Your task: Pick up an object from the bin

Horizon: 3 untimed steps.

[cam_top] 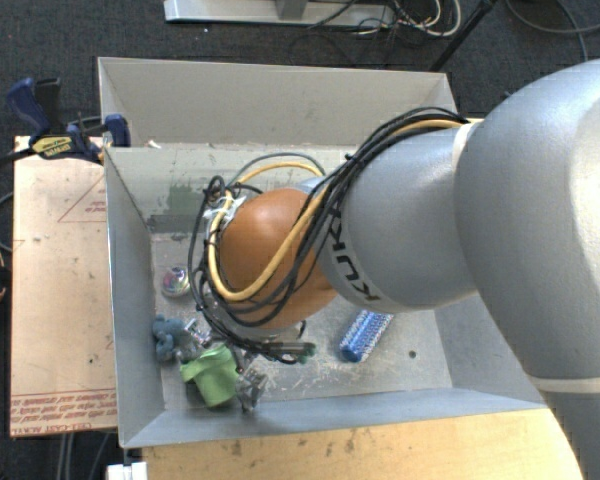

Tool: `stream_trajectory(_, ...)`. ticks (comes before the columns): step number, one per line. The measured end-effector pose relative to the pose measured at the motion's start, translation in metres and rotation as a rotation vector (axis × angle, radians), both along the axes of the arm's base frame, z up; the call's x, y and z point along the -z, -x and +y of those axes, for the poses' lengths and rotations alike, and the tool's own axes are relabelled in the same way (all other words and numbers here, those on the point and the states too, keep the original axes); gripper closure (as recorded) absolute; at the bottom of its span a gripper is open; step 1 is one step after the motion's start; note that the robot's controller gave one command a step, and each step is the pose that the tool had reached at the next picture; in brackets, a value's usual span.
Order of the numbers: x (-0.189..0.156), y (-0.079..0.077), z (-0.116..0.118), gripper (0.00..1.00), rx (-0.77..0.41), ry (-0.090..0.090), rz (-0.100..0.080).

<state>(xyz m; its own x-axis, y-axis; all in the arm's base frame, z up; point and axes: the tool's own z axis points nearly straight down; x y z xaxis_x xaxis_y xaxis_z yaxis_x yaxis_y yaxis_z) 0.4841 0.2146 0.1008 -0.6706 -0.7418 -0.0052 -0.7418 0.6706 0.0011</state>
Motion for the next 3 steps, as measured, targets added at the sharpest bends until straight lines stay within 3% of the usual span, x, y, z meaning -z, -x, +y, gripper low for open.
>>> stream_trajectory(1,-0.015,0.004,-0.015,0.0,-0.342,0.003,0.0)
stream_trajectory(2,0.024,0.0,-0.001,0.0,-0.555,0.003,-0.01)
stream_trajectory(3,0.024,0.0,0.005,0.0,-0.649,0.003,-0.016)
